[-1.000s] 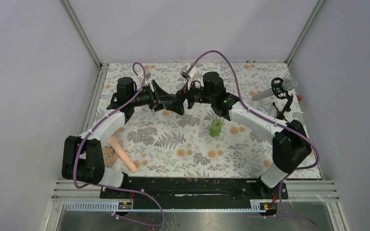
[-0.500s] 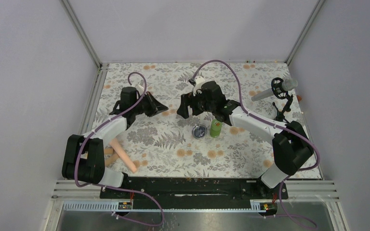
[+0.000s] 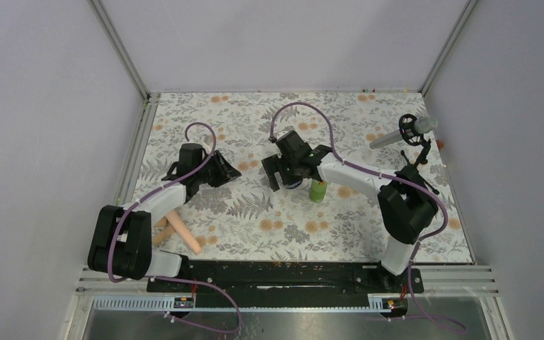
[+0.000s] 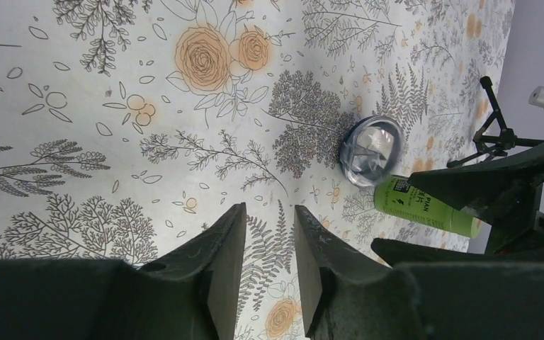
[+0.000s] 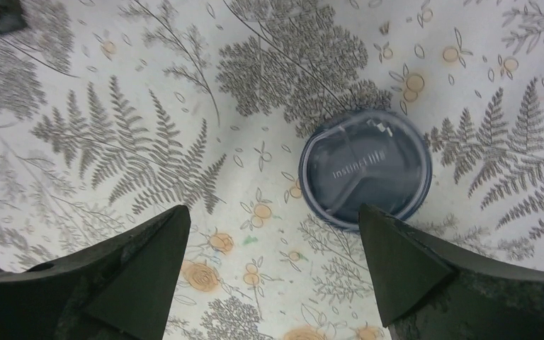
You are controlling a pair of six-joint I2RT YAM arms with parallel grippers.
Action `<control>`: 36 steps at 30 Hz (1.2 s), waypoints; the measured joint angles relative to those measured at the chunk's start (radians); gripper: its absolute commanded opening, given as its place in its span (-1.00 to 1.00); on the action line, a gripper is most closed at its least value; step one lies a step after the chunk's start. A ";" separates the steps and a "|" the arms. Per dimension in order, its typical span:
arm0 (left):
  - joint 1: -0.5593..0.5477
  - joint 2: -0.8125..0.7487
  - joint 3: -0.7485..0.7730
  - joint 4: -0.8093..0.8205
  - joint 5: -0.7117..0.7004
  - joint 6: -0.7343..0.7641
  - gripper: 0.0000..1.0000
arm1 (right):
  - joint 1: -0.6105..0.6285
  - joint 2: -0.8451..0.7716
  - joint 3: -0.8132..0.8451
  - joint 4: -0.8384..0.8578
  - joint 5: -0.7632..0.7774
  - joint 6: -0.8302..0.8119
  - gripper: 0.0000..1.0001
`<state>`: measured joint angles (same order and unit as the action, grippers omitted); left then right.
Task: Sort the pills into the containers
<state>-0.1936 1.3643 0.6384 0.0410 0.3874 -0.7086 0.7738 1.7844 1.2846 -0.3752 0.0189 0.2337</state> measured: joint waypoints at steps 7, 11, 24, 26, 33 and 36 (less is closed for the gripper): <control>-0.001 -0.015 -0.014 -0.002 -0.019 0.016 -0.36 | 0.010 0.099 0.117 -0.158 0.100 -0.002 0.43; -0.001 -0.015 -0.024 -0.002 -0.022 0.022 -0.36 | 0.010 0.164 0.174 -0.207 0.149 -0.001 0.36; -0.001 -0.015 -0.027 -0.007 -0.025 0.029 -0.36 | -0.069 0.290 0.393 -0.278 0.320 0.053 0.58; -0.001 -0.015 -0.027 -0.009 -0.026 0.029 -0.36 | -0.090 0.309 0.418 -0.295 0.347 0.075 0.57; -0.001 -0.014 -0.027 -0.010 -0.026 0.030 -0.36 | -0.164 0.351 0.417 -0.356 0.355 0.128 0.23; -0.001 -0.012 -0.027 -0.010 -0.026 0.030 -0.36 | -0.187 0.354 0.405 -0.372 0.339 0.139 0.09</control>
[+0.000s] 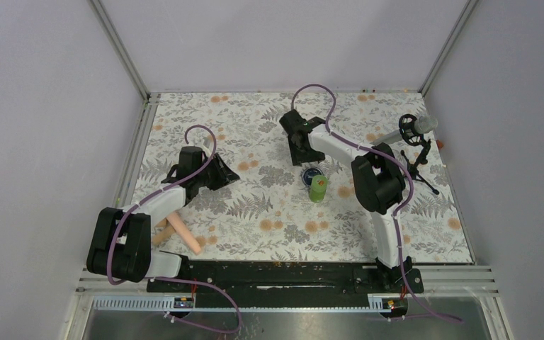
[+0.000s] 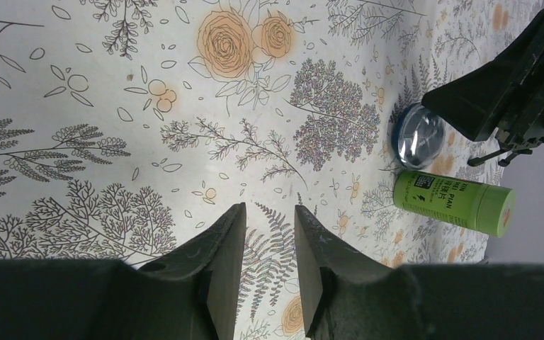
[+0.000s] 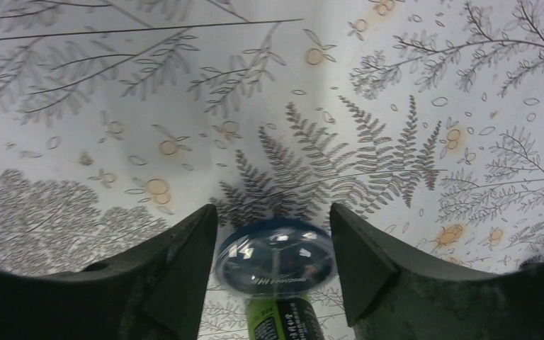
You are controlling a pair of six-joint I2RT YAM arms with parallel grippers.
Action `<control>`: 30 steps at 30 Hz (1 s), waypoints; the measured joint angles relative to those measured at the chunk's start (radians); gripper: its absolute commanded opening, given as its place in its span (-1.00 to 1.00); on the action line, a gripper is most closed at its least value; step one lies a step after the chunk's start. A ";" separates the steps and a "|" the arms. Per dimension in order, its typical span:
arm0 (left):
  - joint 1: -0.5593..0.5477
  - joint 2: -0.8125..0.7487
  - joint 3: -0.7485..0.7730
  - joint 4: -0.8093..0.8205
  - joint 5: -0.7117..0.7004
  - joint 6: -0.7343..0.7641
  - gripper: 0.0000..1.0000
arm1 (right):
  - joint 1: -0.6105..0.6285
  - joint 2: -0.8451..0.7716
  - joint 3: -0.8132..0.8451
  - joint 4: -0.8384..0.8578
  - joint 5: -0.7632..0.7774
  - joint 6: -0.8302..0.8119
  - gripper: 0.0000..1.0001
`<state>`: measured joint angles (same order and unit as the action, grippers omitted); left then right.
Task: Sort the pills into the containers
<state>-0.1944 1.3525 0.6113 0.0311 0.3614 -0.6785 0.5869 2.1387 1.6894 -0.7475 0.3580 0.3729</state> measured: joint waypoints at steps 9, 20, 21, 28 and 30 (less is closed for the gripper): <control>0.000 0.014 0.000 0.000 0.000 0.000 -0.36 | -0.012 0.000 -0.068 -0.013 -0.093 0.019 0.03; 0.000 0.026 0.000 0.001 -0.001 0.001 -0.36 | -0.012 -0.025 -0.076 -0.034 -0.202 0.074 0.94; 0.000 0.026 0.000 0.001 -0.002 0.001 -0.36 | -0.012 -0.033 -0.078 -0.034 -0.204 0.074 0.95; 0.000 0.026 0.000 0.001 -0.004 0.003 -0.36 | -0.014 -0.064 -0.091 -0.033 -0.261 0.085 0.90; 0.000 0.026 0.000 0.001 -0.004 0.005 -0.36 | -0.014 -0.063 -0.098 -0.034 -0.280 0.089 0.84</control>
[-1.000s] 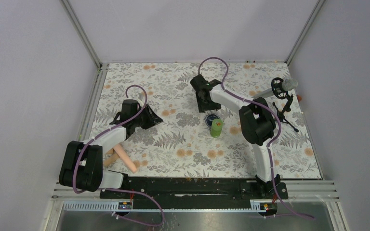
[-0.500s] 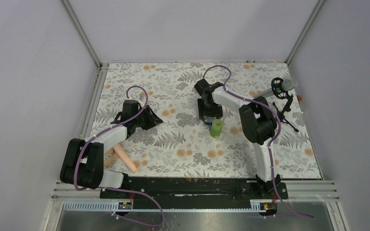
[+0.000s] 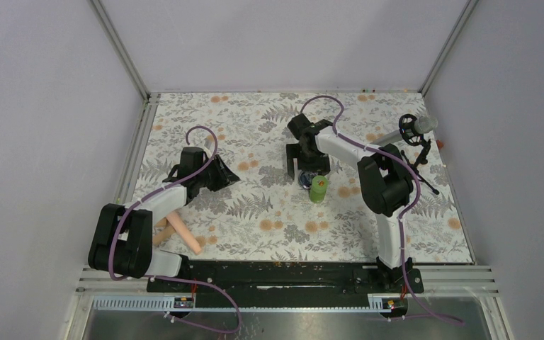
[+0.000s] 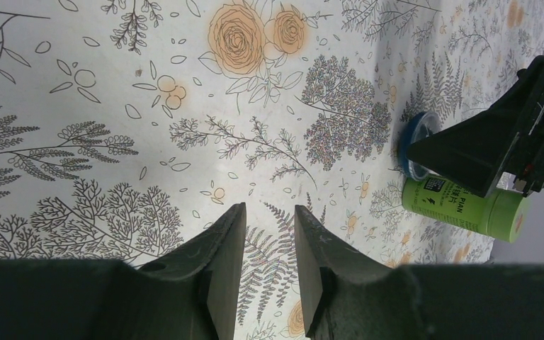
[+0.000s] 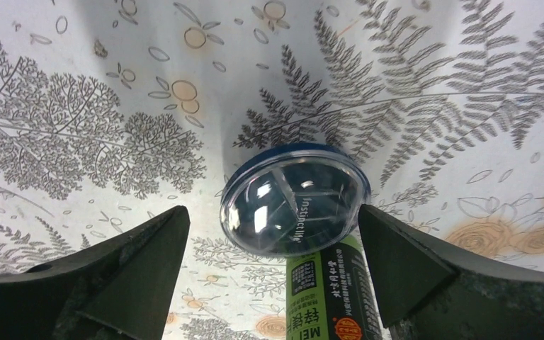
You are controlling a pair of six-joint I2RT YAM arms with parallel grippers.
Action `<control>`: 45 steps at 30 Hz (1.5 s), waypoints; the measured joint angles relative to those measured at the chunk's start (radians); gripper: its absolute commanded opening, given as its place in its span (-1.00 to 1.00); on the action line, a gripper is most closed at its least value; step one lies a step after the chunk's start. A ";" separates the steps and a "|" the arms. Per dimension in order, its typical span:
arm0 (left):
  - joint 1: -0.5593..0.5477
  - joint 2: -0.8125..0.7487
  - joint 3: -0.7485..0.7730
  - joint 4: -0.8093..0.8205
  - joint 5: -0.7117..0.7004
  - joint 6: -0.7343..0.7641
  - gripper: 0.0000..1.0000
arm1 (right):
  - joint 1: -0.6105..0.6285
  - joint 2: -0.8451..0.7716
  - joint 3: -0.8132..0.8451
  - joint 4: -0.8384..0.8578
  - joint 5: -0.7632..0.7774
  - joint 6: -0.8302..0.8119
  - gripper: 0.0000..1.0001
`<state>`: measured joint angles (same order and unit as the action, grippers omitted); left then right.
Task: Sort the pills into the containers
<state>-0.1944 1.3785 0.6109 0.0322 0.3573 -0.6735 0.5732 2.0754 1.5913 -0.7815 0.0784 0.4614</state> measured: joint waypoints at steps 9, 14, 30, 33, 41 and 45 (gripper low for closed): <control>0.000 0.000 0.000 0.000 -0.003 0.000 -0.36 | 0.000 0.004 -0.003 -0.002 -0.019 0.006 0.39; 0.000 0.000 0.000 0.000 -0.007 0.000 -0.36 | 0.002 0.003 -0.005 0.002 -0.021 0.008 0.37; 0.000 -0.044 -0.034 0.000 -0.035 -0.009 -0.36 | 0.105 -0.006 -0.013 0.027 -0.054 0.030 0.72; 0.000 -0.061 -0.042 0.001 -0.040 -0.013 -0.36 | 0.105 -0.015 -0.013 0.030 -0.042 0.027 0.80; 0.000 -0.084 -0.062 0.001 -0.050 -0.016 -0.35 | 0.103 -0.032 0.003 0.032 -0.019 -0.016 0.81; 0.000 -0.095 -0.071 0.000 -0.053 -0.017 -0.32 | 0.099 -0.025 0.027 0.031 -0.036 -0.042 0.82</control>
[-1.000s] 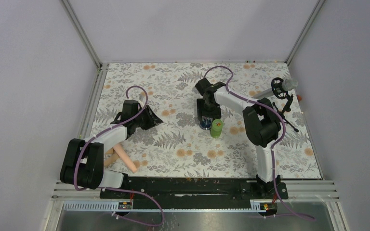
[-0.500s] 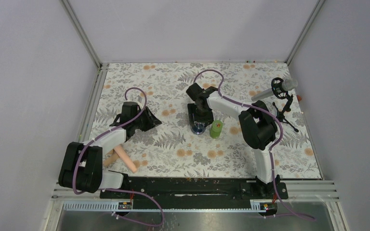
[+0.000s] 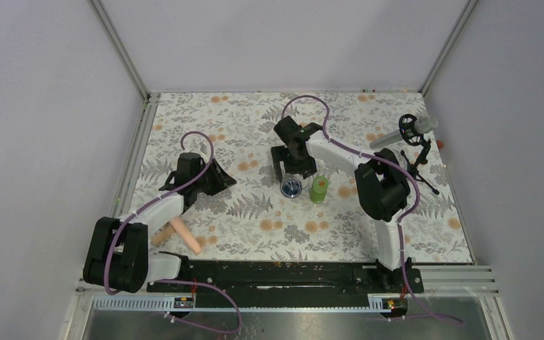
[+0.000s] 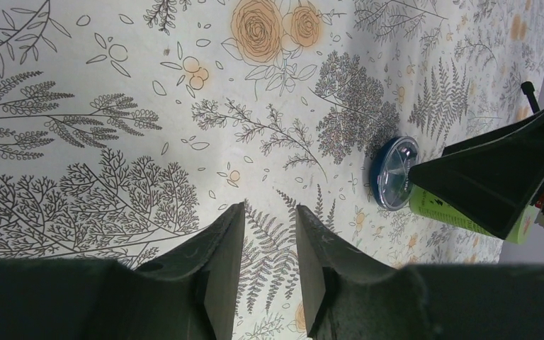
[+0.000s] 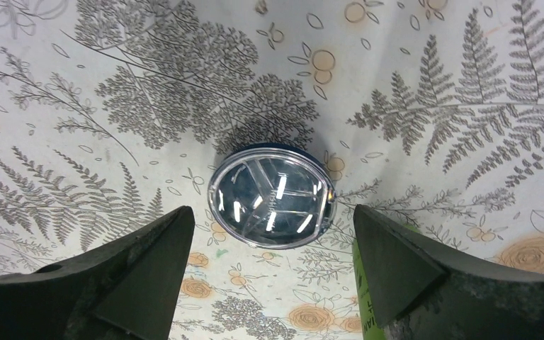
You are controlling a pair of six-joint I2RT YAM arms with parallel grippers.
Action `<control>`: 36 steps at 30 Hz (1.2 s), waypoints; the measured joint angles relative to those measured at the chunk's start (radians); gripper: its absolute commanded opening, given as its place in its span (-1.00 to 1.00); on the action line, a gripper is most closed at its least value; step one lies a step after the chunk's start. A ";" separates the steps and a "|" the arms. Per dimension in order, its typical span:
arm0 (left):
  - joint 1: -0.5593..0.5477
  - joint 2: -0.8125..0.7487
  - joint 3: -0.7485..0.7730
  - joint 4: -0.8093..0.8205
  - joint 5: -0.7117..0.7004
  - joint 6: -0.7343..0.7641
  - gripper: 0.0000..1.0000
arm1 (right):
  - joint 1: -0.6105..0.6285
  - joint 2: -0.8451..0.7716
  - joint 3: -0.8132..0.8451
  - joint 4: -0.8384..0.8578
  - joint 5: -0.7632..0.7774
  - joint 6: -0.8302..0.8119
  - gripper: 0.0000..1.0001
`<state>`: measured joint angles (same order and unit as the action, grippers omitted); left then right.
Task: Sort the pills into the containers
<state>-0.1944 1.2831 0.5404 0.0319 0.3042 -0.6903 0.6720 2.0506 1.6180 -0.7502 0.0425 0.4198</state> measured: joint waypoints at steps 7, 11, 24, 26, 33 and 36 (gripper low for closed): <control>-0.011 -0.022 -0.027 0.006 -0.007 -0.012 -0.14 | -0.001 0.032 0.027 0.000 -0.072 -0.028 0.81; -0.034 -0.048 -0.055 0.018 -0.021 -0.018 0.09 | 0.000 0.041 0.026 -0.001 -0.093 -0.039 0.88; -0.145 -0.193 -0.125 0.106 -0.089 -0.014 0.58 | 0.026 0.062 -0.002 -0.015 -0.040 -0.096 0.93; -0.160 -0.225 -0.134 0.108 -0.093 -0.012 0.80 | 0.026 0.075 -0.002 -0.014 -0.027 -0.102 0.90; -0.200 -0.321 -0.179 0.145 -0.114 0.023 0.97 | 0.027 0.097 0.001 0.000 0.006 -0.104 0.91; -0.206 -0.328 -0.209 0.184 -0.122 0.037 0.97 | 0.027 0.097 0.001 0.020 0.024 -0.104 0.90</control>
<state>-0.4004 0.9550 0.3313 0.2161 0.1818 -0.6529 0.6994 2.1471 1.6192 -0.7303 0.0662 0.3161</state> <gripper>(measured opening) 0.985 0.953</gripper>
